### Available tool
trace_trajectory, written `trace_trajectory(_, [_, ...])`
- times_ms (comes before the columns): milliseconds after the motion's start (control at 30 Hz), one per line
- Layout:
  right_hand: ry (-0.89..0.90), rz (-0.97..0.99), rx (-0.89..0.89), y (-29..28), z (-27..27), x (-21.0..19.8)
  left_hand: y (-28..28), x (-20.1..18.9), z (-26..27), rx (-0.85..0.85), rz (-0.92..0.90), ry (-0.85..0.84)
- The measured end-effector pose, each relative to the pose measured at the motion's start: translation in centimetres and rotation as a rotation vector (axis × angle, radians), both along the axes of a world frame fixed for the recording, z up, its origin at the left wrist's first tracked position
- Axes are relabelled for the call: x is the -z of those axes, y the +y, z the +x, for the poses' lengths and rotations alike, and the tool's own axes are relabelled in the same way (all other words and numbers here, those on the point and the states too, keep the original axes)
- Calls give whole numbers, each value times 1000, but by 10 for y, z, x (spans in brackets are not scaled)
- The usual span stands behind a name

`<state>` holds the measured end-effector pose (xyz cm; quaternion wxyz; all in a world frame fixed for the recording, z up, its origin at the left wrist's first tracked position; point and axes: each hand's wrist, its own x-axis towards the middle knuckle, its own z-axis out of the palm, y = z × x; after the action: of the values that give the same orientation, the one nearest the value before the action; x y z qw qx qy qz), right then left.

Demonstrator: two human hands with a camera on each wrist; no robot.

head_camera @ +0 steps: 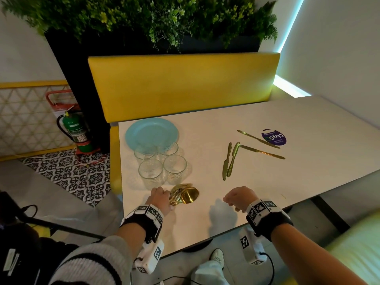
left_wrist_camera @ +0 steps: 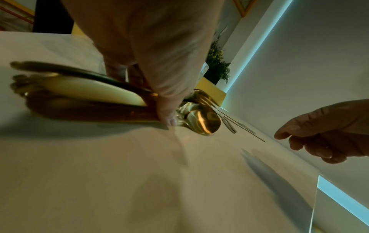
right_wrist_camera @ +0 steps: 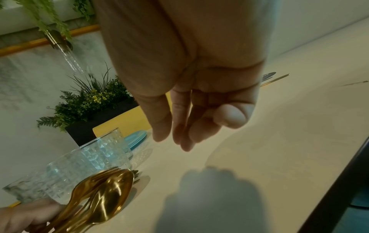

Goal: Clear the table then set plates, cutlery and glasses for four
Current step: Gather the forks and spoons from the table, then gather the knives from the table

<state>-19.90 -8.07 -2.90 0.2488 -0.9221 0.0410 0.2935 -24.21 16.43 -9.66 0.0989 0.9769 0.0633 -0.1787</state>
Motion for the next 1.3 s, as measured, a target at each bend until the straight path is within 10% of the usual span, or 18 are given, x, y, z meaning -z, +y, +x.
trace_trajectory(833, [32,2,3,16,12,5,7,-13,-4,186,142,28])
trace_trajectory(1300, [-29,-132,-47,7,50,-23,-61,-84,64,333,56,-235])
